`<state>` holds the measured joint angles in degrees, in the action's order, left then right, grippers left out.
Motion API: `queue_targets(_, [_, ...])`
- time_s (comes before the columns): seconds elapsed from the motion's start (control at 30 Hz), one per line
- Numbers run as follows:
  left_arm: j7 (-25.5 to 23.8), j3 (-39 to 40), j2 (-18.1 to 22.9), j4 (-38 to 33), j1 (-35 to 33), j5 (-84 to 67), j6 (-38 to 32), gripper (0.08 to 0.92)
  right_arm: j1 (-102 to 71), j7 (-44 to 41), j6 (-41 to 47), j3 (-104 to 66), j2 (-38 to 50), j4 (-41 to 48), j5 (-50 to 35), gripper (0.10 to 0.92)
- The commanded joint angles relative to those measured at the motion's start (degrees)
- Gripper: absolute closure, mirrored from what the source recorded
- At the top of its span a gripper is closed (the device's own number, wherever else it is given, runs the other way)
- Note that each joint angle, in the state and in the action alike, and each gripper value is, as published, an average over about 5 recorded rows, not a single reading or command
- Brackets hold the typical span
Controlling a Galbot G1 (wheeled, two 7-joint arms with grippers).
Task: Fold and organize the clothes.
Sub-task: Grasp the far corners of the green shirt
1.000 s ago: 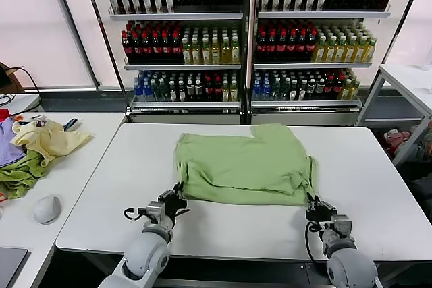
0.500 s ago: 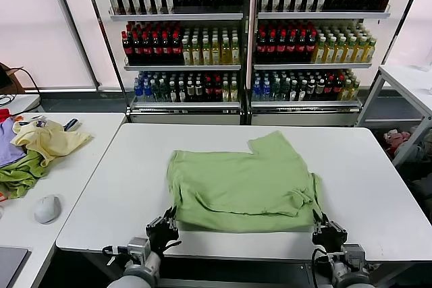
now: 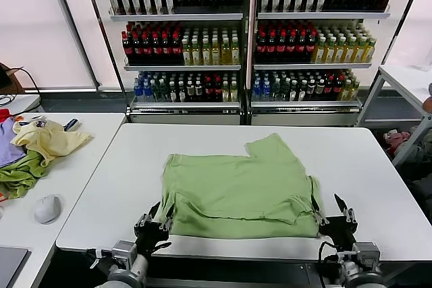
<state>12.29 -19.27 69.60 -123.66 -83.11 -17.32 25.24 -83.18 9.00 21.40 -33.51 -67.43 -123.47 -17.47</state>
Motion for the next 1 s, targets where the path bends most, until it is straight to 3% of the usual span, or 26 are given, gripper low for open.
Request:
queue_targets(0.03, [2.4,1.7,-0.5,8.9,13.7,-5.2,-0.1,0.384,15.1,1.1,1.5,4.0,2.6,7.8,-4.2,0.212])
queue_targets(0.27, [4.8,8.2,-0.2,25.3,31.0,-7.7,0.8,0.201,36.2,1.3,4.0,15.5,3.1,27.8,-6.7,0.203])
queue_targets(0.47, [5.9,12.0,1.0,38.6,41.4,-8.2,2.2,0.178,47.2,0.6,6.7,20.7,1.0,41.5,-7.3,0.202])
queue_targets(0.77, [6.1,13.5,3.9,50.5,48.5,-8.1,3.3,0.177,59.3,-0.9,7.6,25.0,-3.1,58.3,-7.1,0.202])
queue_targets(1.0, [6.7,13.6,4.7,52.6,48.6,-8.4,4.5,0.177,62.9,-2.7,6.3,26.5,-5.5,68.3,-6.4,0.202])
